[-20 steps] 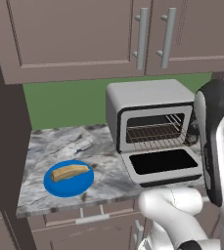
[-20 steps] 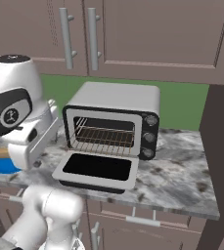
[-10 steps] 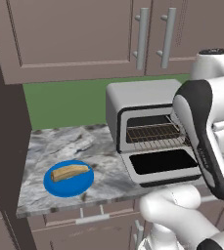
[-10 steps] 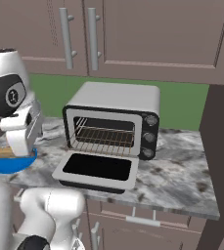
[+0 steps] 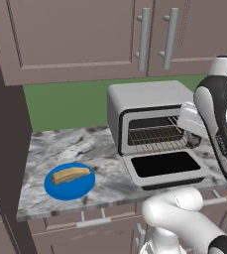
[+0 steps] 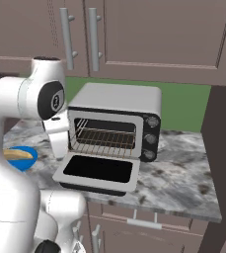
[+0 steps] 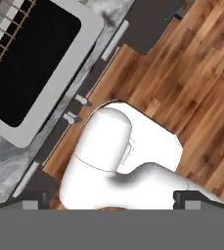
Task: Pull the toaster oven rack outwards. Pick up the baguette from the plate and place it on the toaster oven rack. Close the toaster oven door fully and set the temperature to the lowest setting.
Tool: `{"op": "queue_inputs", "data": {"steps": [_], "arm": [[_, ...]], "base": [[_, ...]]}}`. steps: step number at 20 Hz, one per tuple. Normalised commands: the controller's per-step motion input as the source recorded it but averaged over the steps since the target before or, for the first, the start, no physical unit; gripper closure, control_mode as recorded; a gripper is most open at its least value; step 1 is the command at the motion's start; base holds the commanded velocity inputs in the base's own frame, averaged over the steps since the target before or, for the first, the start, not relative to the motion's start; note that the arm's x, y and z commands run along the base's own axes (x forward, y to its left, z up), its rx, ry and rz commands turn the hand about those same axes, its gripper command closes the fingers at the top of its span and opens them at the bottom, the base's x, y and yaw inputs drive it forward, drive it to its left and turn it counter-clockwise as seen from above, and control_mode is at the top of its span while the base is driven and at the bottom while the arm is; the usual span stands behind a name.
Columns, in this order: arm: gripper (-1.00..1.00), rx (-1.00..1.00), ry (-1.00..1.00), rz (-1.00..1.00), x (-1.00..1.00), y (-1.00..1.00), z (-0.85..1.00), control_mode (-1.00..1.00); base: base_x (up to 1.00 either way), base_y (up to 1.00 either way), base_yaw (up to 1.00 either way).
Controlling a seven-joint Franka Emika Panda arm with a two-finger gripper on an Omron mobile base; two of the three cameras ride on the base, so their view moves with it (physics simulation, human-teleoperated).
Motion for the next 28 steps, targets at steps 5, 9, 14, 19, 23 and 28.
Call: {"op": "queue_inputs", "data": {"steps": [5,9,14,19,23,28], "arm": [[-1.0,-0.27,-0.01,0.66,0.18,-0.16,-0.12,-1.0],[-1.0,-0.14,-0.01,0.64,0.4,-0.2,-0.23,-1.0],[-1.0,0.35,-0.09,0.4,0.66,-0.14,-0.2,-1.0],[-1.0,0.34,0.01,0.1,0.77,0.0,0.0,-1.0],[-1.0,-0.12,0.06,0.0,0.55,0.0,-0.02,-1.0],[-1.0,-0.04,-0.04,0.0,0.27,0.0,-0.34,-1.0]], "base": [[0.0,0.0,0.0],[0.0,0.0,0.0],[0.0,0.0,0.0],[0.0,0.0,0.0],[0.0,0.0,0.0],[0.0,0.0,0.0]]}}
